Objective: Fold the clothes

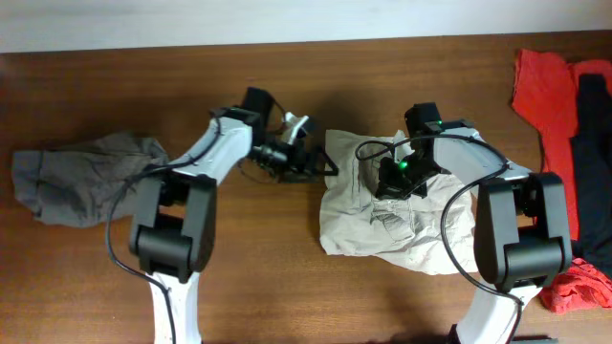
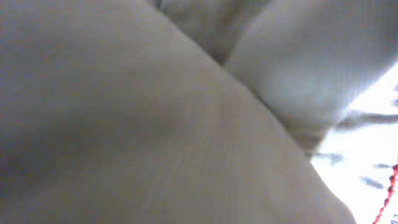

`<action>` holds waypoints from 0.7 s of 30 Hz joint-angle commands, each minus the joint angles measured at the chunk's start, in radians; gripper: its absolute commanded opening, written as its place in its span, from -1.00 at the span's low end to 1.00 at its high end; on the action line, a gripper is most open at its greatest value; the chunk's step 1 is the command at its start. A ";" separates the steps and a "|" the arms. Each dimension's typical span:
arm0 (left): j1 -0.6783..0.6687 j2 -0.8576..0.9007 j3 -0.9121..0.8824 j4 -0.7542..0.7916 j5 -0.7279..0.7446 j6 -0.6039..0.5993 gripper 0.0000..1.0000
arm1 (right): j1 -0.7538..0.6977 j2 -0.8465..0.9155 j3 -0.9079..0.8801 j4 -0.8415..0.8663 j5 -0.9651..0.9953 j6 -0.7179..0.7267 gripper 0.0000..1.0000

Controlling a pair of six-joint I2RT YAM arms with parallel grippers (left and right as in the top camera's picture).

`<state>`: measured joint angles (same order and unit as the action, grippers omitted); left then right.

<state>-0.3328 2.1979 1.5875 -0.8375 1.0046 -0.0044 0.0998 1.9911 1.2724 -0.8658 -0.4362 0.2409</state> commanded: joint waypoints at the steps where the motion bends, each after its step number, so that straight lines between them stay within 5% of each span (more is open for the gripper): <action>1: -0.064 -0.005 0.003 0.007 -0.087 0.027 0.98 | 0.018 0.090 -0.039 0.018 0.055 0.011 -0.92; 10: -0.124 -0.005 0.002 0.059 -0.235 -0.037 0.97 | 0.018 0.090 -0.039 0.018 0.054 0.011 -0.92; 13: -0.125 -0.005 0.001 0.090 -0.235 -0.037 0.78 | 0.018 0.090 -0.039 0.017 0.054 0.011 -0.92; 19: -0.155 -0.005 0.000 0.124 -0.232 -0.052 -0.19 | 0.018 0.090 -0.039 0.011 0.054 0.011 -0.92; 21: -0.166 -0.005 0.000 0.130 -0.232 -0.051 -0.66 | 0.018 0.090 -0.039 0.006 0.054 0.011 -0.92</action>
<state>-0.4732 2.1979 1.5875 -0.7227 0.7795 -0.0502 0.0998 1.9919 1.2728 -0.8665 -0.4366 0.2436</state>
